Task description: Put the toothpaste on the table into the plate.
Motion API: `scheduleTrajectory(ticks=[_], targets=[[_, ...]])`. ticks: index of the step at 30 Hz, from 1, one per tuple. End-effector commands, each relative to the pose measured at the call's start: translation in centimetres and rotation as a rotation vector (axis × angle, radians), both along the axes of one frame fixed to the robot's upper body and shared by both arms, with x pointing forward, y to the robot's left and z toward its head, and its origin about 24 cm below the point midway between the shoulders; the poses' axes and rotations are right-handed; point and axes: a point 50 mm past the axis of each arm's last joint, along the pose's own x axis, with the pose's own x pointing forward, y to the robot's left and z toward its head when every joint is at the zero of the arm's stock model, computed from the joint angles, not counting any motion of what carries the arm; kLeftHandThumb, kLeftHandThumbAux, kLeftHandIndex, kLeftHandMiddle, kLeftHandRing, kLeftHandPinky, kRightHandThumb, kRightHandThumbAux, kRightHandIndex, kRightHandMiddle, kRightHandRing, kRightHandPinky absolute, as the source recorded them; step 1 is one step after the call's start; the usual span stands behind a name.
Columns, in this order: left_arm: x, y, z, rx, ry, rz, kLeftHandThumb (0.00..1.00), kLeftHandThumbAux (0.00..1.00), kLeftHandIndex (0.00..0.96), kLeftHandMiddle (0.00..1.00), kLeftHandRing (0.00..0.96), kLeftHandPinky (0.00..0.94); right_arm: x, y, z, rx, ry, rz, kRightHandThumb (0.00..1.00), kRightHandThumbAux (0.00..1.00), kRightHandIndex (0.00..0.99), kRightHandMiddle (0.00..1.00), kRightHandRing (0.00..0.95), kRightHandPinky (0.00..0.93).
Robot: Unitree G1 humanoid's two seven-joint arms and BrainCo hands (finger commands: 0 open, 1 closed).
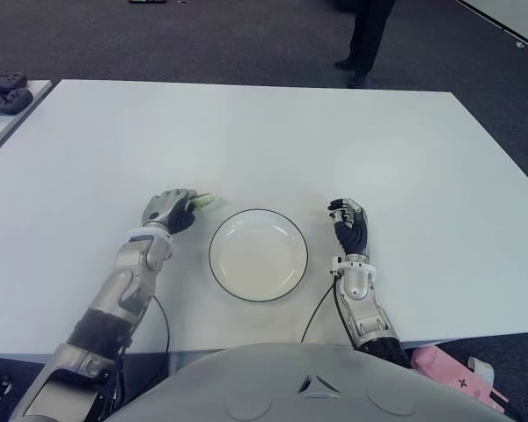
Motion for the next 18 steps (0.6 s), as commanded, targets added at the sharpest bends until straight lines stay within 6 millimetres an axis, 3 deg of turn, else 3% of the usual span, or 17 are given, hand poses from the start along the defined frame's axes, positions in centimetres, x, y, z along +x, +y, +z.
scheduleTrajectory(ticks=[1,14,18], targets=[[-2.6,0.2,-3.4,-0.076,0.154,0.068,0.719,0.705,0.441,0.860,0.854,0.868,-0.1,-0.2,-0.5,0.002,0.022,-0.004,0.834,0.692,0.406,0.470,0.482,0.493],[-1.5,-0.6,2.7,-0.129,-0.169,0.043,0.718,0.707,0.440,0.867,0.862,0.869,0.1,-0.2,-0.8,-0.016,0.028,-0.010,0.834,0.692,0.406,0.473,0.498,0.464],[-1.6,-1.1,4.0,-0.112,-0.270,-0.022,0.718,0.707,0.441,0.876,0.874,0.885,0.2,-0.2,-0.9,-0.020,0.030,-0.003,0.833,0.693,0.405,0.473,0.508,0.501]])
